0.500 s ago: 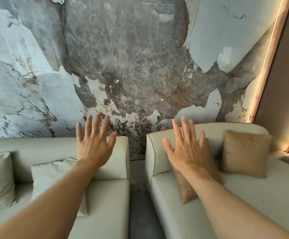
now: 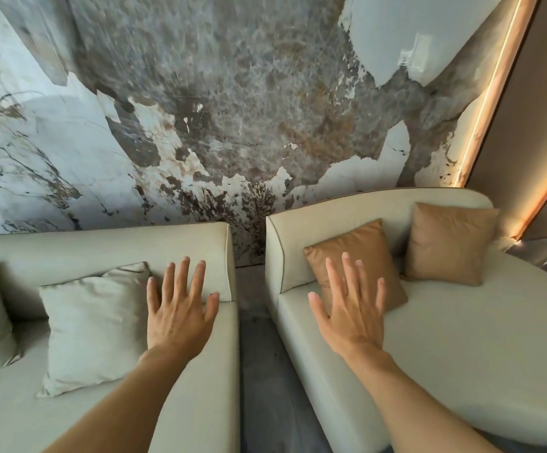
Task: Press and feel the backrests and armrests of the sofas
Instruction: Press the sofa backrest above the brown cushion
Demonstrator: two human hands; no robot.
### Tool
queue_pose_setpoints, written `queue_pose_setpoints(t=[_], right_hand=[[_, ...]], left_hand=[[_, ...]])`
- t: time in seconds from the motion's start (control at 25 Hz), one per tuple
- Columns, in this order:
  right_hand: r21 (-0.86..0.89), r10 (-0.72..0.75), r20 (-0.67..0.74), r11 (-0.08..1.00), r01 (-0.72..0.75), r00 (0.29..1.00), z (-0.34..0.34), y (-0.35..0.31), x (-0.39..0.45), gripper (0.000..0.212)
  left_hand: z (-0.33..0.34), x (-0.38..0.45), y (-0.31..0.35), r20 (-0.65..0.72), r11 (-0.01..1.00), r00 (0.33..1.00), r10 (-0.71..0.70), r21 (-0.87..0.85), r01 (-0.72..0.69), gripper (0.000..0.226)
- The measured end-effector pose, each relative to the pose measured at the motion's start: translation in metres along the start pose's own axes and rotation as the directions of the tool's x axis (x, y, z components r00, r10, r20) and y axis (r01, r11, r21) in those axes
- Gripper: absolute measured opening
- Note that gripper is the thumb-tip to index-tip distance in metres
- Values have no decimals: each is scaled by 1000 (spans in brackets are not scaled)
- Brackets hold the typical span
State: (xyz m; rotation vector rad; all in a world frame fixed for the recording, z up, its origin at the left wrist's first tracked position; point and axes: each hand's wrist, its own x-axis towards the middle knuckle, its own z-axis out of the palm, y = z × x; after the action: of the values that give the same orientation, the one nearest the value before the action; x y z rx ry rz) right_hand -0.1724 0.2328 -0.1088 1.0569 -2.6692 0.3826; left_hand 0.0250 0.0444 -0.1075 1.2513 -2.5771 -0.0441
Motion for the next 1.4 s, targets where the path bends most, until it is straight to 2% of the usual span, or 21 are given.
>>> queue_pose_setpoints(t=[0.2, 0.52, 0.8, 0.96, 1.2, 1.4], right_hand=[[8, -6, -24, 1000, 7, 1000, -11, 15, 2, 70], [51, -74, -70, 996, 78, 995, -35, 72, 26, 70], [46, -95, -82, 994, 99, 992, -35, 115, 64, 70], [33, -111, -86, 993, 114, 990, -18, 130, 105, 66], [-50, -138, -5, 989, 137, 990, 44, 153, 210, 70], [-120, -100, 101, 986, 111, 990, 108, 159, 328, 74]], left_hand=[[-1, -4, 24, -6, 1000, 1000, -4, 2, 4, 64], [-3, -2, 100, -74, 999, 997, -31, 17, 33, 72], [10, 24, 151, -69, 999, 997, -37, 33, 39, 66], [37, 67, 174, -64, 1000, 997, -31, -7, 31, 66], [110, 168, 199, -59, 994, 997, -41, -99, 35, 77], [176, 281, 209, 46, 992, 997, -67, -101, 72, 72]])
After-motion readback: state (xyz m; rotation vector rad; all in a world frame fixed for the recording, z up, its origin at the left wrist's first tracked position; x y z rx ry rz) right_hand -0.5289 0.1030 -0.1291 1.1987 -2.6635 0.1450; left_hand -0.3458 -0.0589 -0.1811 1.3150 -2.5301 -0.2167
